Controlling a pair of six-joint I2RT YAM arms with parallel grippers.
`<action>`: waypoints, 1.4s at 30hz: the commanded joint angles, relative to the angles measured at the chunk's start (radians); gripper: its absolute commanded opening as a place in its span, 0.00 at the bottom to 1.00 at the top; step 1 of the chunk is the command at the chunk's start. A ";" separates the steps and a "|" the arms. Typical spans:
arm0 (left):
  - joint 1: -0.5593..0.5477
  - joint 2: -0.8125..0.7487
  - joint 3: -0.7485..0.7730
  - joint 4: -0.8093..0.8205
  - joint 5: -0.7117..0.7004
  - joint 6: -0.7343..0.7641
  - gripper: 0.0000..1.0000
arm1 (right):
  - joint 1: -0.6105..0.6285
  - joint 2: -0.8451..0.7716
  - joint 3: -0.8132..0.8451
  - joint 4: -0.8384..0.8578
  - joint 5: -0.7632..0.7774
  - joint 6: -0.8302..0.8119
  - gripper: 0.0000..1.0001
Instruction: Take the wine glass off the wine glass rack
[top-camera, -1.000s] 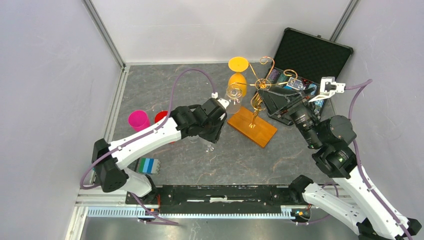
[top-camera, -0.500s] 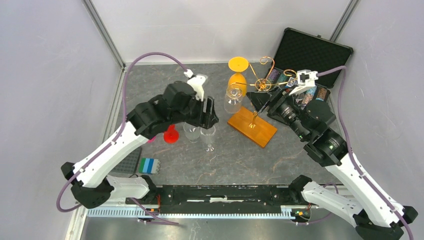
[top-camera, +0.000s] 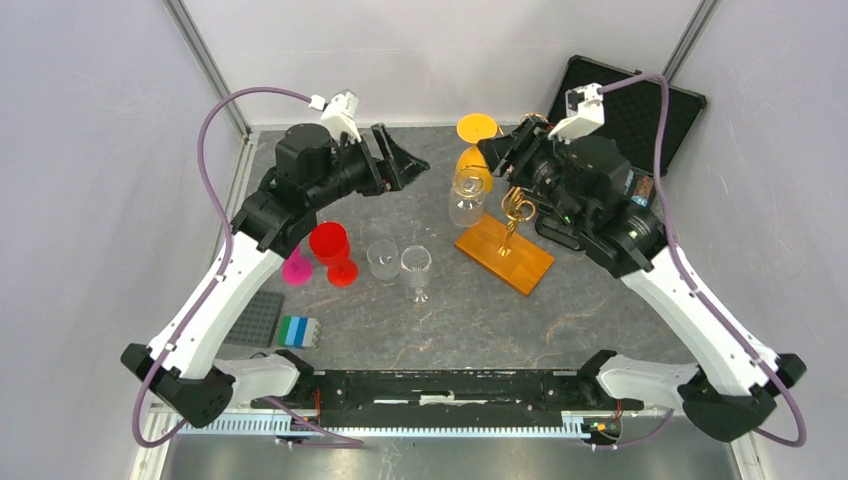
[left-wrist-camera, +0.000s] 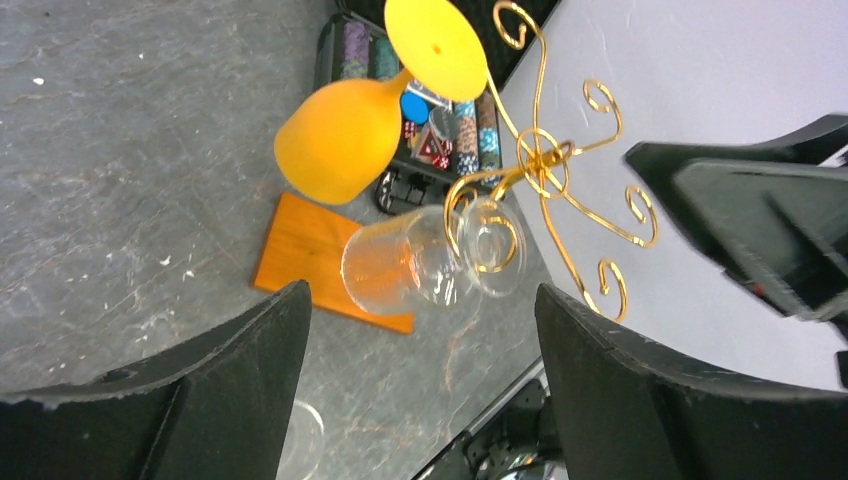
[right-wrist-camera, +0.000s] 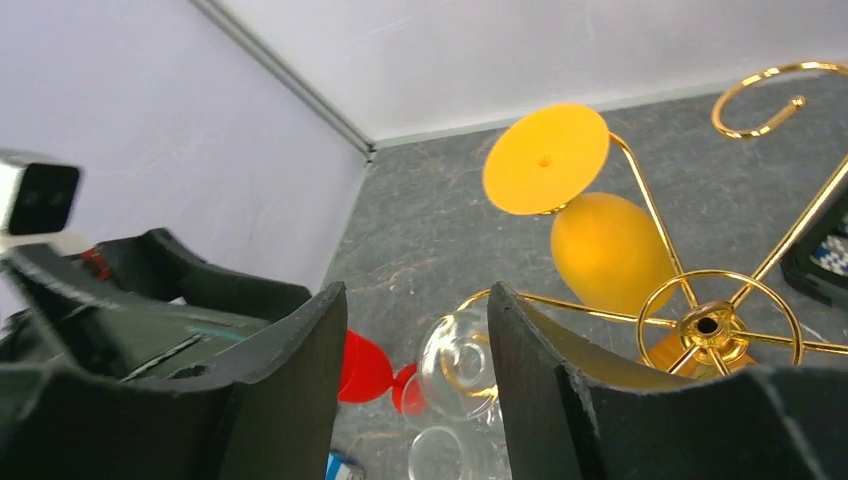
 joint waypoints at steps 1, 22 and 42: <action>0.022 0.034 0.010 0.131 0.057 -0.072 0.87 | -0.006 0.059 0.041 -0.024 0.154 0.088 0.58; 0.066 0.003 -0.060 0.137 0.068 -0.017 0.91 | -0.111 0.246 0.084 0.045 0.133 0.268 0.51; 0.104 -0.020 -0.091 0.116 0.073 0.007 0.92 | -0.190 0.245 -0.052 0.266 0.038 0.330 0.40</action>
